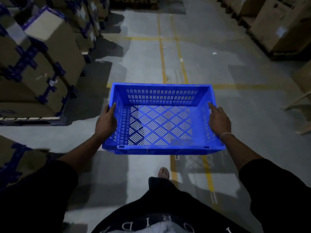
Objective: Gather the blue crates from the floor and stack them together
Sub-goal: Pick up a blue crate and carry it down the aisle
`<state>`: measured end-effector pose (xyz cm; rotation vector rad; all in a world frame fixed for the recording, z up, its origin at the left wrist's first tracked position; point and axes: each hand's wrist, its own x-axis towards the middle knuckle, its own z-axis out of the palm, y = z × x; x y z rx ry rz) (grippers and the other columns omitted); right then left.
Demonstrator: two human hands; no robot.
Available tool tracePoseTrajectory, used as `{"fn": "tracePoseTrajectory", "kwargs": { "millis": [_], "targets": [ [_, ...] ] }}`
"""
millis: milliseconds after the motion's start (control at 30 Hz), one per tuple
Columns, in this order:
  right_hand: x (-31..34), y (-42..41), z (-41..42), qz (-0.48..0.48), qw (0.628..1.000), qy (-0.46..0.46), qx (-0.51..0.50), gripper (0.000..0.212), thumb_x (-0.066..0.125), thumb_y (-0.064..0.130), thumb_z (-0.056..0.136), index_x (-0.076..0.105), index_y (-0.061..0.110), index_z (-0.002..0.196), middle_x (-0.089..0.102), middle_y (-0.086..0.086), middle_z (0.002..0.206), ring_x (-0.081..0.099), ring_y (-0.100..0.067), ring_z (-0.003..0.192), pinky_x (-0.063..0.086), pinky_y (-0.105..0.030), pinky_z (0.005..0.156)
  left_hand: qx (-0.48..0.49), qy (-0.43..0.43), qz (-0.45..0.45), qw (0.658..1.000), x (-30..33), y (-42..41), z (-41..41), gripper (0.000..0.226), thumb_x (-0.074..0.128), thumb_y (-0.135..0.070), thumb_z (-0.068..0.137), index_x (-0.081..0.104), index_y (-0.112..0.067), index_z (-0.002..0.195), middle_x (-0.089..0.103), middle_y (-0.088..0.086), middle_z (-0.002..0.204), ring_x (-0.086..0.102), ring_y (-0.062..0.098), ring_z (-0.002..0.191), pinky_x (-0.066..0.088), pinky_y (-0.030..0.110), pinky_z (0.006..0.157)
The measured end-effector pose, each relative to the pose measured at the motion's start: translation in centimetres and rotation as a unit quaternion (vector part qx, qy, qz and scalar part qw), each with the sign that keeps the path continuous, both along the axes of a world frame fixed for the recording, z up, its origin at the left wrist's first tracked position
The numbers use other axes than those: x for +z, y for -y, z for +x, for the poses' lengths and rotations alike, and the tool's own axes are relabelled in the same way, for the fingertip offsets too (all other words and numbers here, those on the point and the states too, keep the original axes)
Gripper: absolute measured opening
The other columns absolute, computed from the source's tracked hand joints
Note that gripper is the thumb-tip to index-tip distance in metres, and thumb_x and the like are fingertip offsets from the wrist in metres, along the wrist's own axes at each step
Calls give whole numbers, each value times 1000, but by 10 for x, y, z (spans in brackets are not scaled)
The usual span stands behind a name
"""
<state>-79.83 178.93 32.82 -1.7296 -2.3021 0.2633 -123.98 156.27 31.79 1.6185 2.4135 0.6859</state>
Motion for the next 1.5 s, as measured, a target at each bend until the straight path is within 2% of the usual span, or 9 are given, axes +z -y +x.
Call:
{"fn": "tracePoseTrajectory", "kwargs": {
  "millis": [367, 667, 967, 1233, 1500],
  "targets": [
    [32, -244, -126, -4, 999, 5, 47, 52, 42, 23, 100, 35, 33, 150, 50, -17, 118, 60, -45, 96, 51, -49, 76, 53, 11, 17, 998, 24, -205, -99, 72, 68, -14, 91, 34, -19, 154, 43, 15, 148, 64, 33, 109, 58, 49, 81],
    [7, -435, -252, -5, 998, 1, 60, 51, 44, 23, 100, 37, 32, 149, 51, -15, 113, 59, -43, 95, 52, -48, 72, 68, 56, 23, 996, 8, -393, -225, 72, 68, -10, 90, 37, -21, 154, 45, 14, 150, 59, 28, 120, 53, 45, 90],
    [11, -608, -388, -1, 1000, -1, 14, 50, 45, 23, 99, 40, 31, 148, 51, -17, 111, 60, -45, 92, 52, -50, 74, 35, 52, 16, 998, 10, -596, -385, 71, 63, -1, 84, 44, -16, 151, 49, 20, 147, 56, 39, 124, 50, 48, 94],
    [0, -764, -486, -7, 1000, 1, -7, 50, 45, 24, 98, 40, 34, 147, 51, -16, 113, 60, -45, 94, 50, -49, 75, 19, 37, 32, 999, 7, -761, -488, 68, 63, 4, 81, 50, -10, 147, 52, 22, 143, 60, 43, 118, 51, 47, 93],
    [-12, -966, -584, -12, 1000, -6, 4, 48, 43, 25, 100, 40, 33, 148, 51, -16, 114, 59, -44, 94, 49, -48, 74, 32, 22, 24, 999, 0, -954, -576, 69, 64, 2, 82, 48, -10, 148, 51, 22, 144, 59, 45, 116, 52, 50, 89]
  ]
}}
